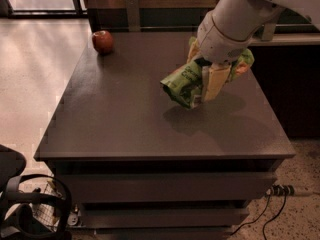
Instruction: Move green rice chip bag near apple
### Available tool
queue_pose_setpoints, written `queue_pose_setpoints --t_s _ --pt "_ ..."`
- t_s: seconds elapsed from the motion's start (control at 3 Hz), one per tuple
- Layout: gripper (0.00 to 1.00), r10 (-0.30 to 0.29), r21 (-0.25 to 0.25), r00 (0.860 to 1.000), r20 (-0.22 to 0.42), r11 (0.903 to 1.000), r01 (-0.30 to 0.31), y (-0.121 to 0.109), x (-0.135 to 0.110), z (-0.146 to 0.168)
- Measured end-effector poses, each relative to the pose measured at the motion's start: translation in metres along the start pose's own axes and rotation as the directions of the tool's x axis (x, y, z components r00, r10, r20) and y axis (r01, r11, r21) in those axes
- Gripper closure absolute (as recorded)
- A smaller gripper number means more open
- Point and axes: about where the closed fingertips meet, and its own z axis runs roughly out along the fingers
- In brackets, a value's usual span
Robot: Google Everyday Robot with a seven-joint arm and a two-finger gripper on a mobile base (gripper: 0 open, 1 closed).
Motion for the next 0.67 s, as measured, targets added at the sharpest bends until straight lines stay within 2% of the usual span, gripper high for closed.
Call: queue_pose_setpoints --t_s 0.33,0.67 --pt "1.00 -0.082 0.041 0.996 -0.024 0.9957 0.082 -0.033 -0.001 -0.019" --pt "1.00 -0.168 0.103 0.986 -0.011 0.9803 0.168 -0.074 -0.006 -0.023"
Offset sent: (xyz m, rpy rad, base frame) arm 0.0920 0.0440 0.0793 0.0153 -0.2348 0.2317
